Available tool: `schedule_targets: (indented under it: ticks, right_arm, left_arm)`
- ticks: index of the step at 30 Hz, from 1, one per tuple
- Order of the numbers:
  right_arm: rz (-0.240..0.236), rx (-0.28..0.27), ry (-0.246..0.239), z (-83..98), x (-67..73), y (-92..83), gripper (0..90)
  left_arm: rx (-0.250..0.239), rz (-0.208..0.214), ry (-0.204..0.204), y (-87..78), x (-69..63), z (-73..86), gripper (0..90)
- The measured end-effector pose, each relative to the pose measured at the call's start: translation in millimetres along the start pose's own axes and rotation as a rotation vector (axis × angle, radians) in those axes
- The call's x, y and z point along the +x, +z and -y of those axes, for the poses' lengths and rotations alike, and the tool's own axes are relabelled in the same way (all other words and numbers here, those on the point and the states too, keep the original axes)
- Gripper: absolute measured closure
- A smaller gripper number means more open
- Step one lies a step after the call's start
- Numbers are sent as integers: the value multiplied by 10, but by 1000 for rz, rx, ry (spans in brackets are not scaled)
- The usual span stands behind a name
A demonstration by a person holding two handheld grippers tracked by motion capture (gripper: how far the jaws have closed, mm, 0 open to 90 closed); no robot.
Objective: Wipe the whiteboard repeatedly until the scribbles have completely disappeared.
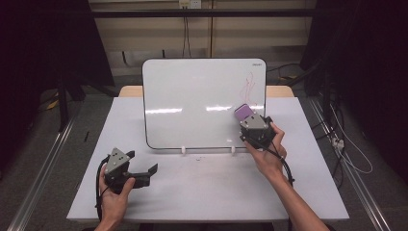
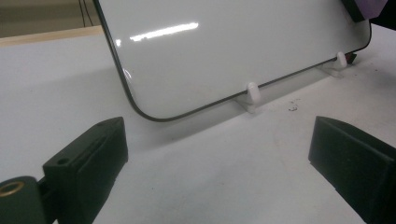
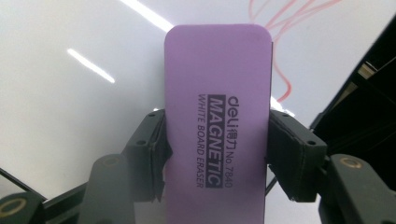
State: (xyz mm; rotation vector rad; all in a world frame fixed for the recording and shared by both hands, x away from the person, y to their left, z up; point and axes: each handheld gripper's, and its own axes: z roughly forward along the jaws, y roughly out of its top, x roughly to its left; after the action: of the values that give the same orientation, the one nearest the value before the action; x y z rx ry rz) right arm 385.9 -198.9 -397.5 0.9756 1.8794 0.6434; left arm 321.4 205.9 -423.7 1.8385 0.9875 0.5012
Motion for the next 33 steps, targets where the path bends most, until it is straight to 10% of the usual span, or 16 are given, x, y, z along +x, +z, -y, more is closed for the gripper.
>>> schedule_targets:
  ticks: [12,27,33]
  right_arm:
    - [-37,-1,-45,62,121,-11,417]
    - [82,-12,75,-156,-516,96,417]
    - [70,-12,20,-86,-328,72,417]
  left_arm:
    - [4,0,0,19,-11,0,45]
    - [14,13,10,30,-15,5,44]
    - [14,5,-3,30,-2,10,45]
